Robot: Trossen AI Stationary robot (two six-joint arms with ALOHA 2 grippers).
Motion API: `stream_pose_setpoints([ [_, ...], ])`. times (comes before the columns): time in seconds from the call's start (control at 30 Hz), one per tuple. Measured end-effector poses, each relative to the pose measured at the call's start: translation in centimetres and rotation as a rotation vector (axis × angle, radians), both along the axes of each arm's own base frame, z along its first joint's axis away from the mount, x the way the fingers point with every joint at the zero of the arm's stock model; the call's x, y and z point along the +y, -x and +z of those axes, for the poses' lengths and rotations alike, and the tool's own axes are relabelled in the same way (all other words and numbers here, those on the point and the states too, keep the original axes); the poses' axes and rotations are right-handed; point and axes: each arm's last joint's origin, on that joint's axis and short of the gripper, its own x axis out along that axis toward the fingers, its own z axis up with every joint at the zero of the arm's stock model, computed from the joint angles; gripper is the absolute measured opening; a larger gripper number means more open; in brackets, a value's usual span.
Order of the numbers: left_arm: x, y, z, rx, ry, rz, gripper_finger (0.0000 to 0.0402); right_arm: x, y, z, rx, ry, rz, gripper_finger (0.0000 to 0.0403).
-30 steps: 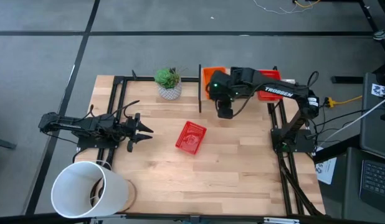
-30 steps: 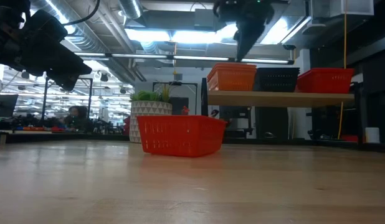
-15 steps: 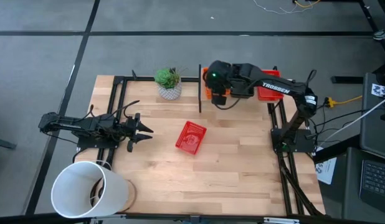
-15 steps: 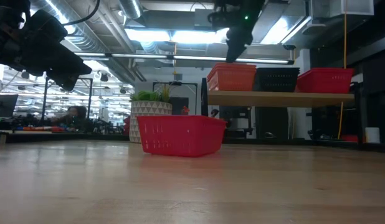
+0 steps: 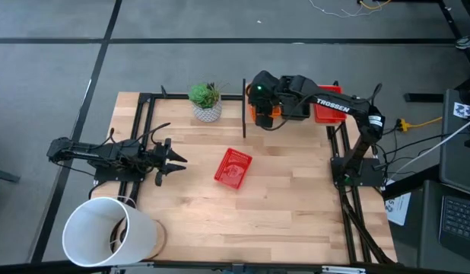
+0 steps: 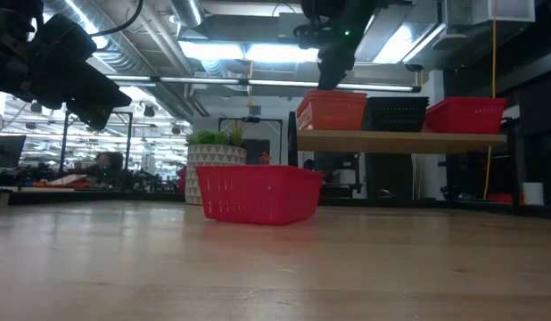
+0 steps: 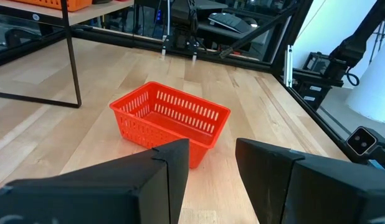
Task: Stack baskets on shelf by color
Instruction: Adjust the stacked orange bins on the shelf, then adjust the stacked black bins on the shelf
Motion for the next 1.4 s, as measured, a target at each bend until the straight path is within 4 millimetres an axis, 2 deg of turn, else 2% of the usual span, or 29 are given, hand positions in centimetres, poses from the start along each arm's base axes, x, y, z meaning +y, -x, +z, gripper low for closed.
stream_pose_setpoints([
  [0.17,0.0,0.0,0.0,0.0,0.0,0.0,0.0125,-0.1,-0.5,-0.6,0.01,-0.005,0.002,0.0123],
  [0.5,0.0,0.0,0.0,0.0,0.0,0.0,0.0125,-0.1,-0.7,-0.5,-0.039,-0.049,-0.006,0.0123],
  [0.63,0.0,0.0,0.0,0.0,0.0,0.0,0.0125,0.0,-0.8,-0.5,-0.077,-0.097,-0.04,0.0123],
  [1.03,0.0,0.0,0.0,0.0,0.0,0.0,0.0125,-0.4,-1.1,-0.2,-0.147,-0.079,-0.163,0.0123],
  [1.27,0.0,0.0,0.0,0.0,0.0,0.0,0.0125,-0.8,-0.7,-0.2,-0.091,0.078,-0.268,0.0123],
  [1.4,0.0,0.0,0.0,0.0,0.0,0.0,0.0125,-0.6,-0.1,0.6,-0.036,0.086,-0.277,0.0123],
])
